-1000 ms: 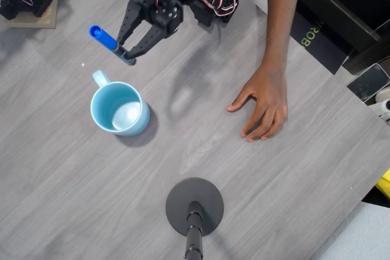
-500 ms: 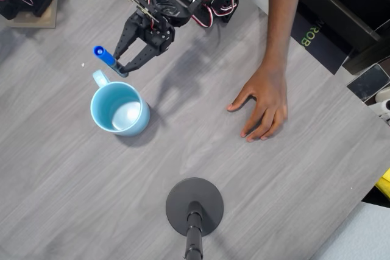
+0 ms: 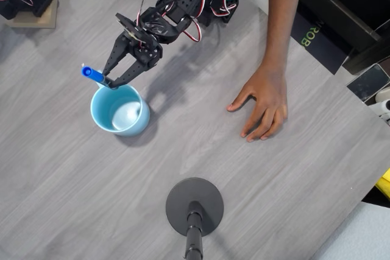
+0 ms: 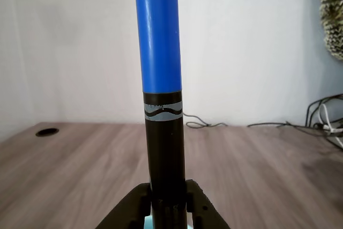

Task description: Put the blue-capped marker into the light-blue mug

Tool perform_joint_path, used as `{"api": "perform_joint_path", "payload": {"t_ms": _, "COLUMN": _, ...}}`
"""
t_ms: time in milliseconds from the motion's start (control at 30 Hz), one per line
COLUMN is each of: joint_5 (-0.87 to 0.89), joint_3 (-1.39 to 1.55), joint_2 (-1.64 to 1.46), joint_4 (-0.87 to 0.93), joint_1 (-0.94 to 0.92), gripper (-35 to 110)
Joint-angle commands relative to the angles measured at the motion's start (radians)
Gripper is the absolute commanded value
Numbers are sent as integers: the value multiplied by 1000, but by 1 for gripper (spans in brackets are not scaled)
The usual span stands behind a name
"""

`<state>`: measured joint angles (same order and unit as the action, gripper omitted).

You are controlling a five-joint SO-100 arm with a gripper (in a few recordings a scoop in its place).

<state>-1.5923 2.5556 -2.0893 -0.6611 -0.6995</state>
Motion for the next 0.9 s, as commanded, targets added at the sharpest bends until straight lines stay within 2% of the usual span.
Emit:
{"api": "perform_joint_path", "payload": {"t_ms": 0, "joint_5": -12, "joint_3": -34, "joint_2": 60, "joint_4": -66, "joint_1": -5, "gripper": 0}}
{"api": "perform_joint_path", "payload": {"t_ms": 633, "joint_5": -15, "joint_3": -55, "joint_2": 138, "joint_4": -114, "joint_1": -25, "gripper": 0}}
{"api": "perform_joint_path", "payload": {"t_ms": 700, "joint_5": 11, "joint_3": -51, "joint_2": 140, "joint_4": -140, "joint_1": -23, "gripper": 10}}
{"api": "perform_joint_path", "payload": {"t_ms": 767, "joint_5": 14, "joint_3": -51, "joint_2": 140, "joint_4": -140, "joint_1": -23, "gripper": 34}}
{"api": "perform_joint_path", "payload": {"t_ms": 800, "joint_5": 14, "joint_3": -49, "joint_2": 141, "joint_4": -140, "joint_1": -21, "gripper": 39}}
{"api": "perform_joint_path", "payload": {"t_ms": 867, "joint_5": 14, "joint_3": -49, "joint_2": 141, "joint_4": -140, "joint_1": -21, "gripper": 41}}
